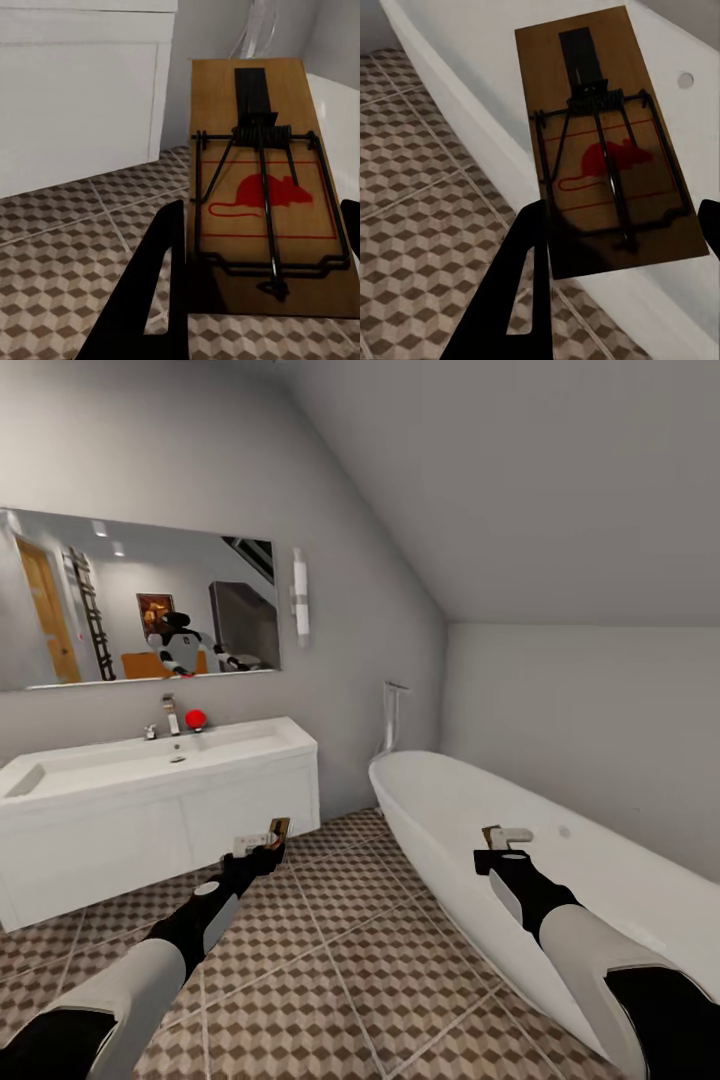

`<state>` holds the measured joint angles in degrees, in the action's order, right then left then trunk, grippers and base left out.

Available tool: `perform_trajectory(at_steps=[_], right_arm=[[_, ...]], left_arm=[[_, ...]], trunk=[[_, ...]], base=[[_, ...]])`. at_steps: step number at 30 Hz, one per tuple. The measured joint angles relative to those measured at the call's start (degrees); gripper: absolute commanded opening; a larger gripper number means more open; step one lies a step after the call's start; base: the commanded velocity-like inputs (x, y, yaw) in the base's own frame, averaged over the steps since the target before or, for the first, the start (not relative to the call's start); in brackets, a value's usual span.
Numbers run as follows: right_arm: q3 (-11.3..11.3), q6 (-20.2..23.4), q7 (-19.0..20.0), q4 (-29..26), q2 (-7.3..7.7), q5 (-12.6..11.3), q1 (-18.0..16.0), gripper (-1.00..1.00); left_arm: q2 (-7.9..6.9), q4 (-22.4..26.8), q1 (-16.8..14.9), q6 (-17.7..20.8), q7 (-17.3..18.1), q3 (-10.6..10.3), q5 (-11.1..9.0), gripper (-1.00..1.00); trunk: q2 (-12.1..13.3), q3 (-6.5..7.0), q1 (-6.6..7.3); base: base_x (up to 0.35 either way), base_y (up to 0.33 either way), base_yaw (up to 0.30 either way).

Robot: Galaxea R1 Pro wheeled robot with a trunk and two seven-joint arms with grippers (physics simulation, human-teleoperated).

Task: Take the four mousetraps from the cabinet in the bathroom and place them on the bathroom floor. Make sure all four end up on the same floor surface, and ensure that at least two of them are either under or directly next to the same bathroom sink.

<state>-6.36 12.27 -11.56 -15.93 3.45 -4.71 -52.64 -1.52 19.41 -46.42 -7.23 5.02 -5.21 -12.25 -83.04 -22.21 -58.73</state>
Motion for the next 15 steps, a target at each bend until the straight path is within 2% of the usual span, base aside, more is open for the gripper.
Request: perform_trajectory(at_steps=[15], right_arm=[[0.0, 0.0, 0.0, 0.0, 0.07, 0.0, 0.0, -1.0]], left_arm=[[0.06, 0.4, 0.0, 0.0, 0.1, 0.0, -0.1, -1.0]], trunk=[[0.0, 0.0, 0.0]], base=[[0.0, 0.0, 0.283]])
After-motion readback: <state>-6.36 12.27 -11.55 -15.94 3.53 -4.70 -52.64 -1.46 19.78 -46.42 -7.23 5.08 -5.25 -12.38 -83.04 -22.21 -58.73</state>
